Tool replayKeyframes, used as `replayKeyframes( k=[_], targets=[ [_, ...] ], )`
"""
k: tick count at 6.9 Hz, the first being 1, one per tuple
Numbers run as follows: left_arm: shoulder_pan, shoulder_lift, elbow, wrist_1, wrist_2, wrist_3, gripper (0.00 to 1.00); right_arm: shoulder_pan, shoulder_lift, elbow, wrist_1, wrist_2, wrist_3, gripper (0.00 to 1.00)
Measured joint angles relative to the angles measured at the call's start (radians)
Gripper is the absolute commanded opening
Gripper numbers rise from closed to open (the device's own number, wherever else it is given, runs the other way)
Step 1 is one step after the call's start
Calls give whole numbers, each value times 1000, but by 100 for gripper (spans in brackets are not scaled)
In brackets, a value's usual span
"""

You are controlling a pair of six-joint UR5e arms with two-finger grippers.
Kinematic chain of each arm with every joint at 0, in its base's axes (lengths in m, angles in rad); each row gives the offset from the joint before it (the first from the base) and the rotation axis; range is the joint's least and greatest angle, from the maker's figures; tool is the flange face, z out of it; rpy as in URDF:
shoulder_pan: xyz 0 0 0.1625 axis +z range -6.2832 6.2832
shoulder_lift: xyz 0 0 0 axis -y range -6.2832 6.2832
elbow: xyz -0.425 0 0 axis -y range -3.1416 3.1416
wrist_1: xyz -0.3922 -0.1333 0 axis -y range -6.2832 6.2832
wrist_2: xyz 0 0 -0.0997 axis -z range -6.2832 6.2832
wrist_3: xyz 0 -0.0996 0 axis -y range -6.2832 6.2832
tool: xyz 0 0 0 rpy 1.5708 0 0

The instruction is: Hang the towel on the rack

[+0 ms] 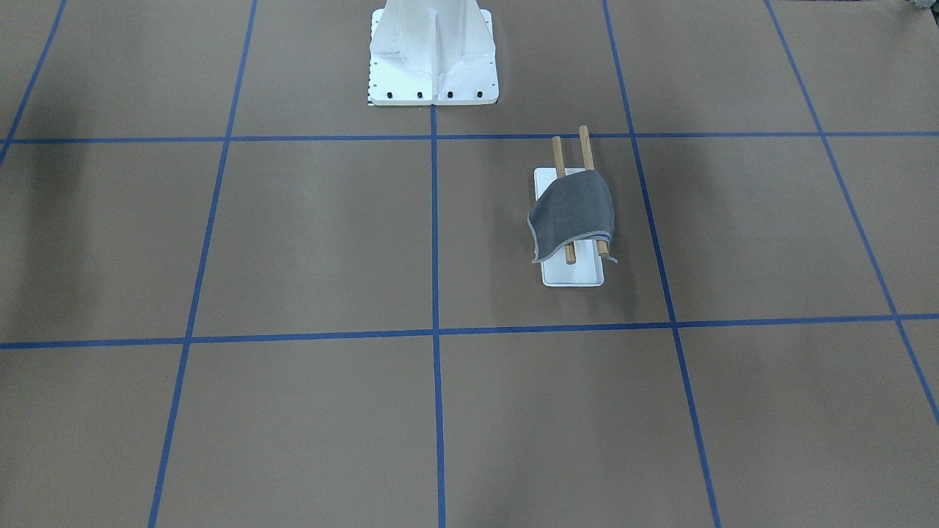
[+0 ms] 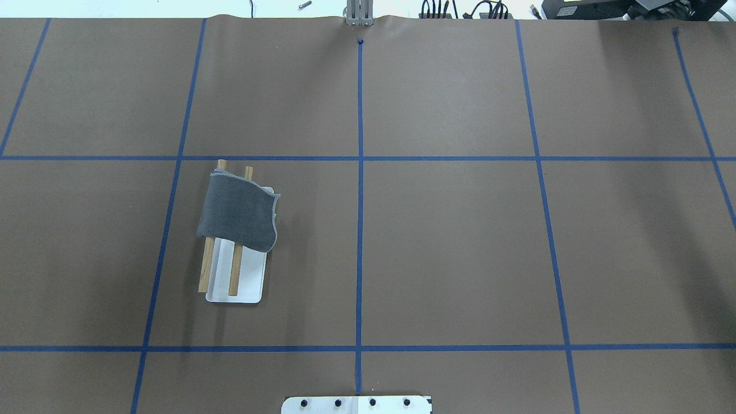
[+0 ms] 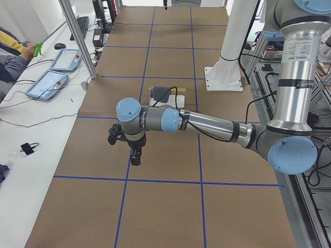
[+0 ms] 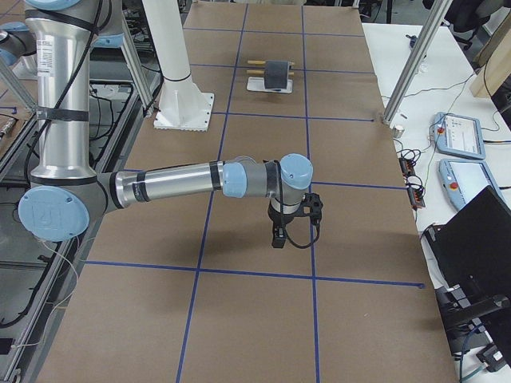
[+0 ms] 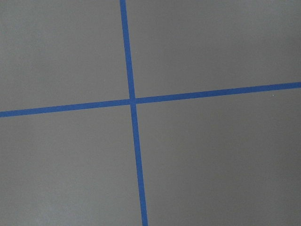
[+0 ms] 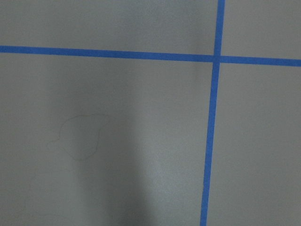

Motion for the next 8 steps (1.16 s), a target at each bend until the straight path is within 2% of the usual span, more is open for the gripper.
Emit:
replayKeyframes(
  k=[3, 8],
  targets=[
    [14, -1, 87, -151, 1, -2, 98, -1, 8, 2, 2, 3, 0, 100],
    [41, -50, 59, -161, -1, -10, 98, -9, 12, -11, 59, 5, -4, 100]
  ],
)
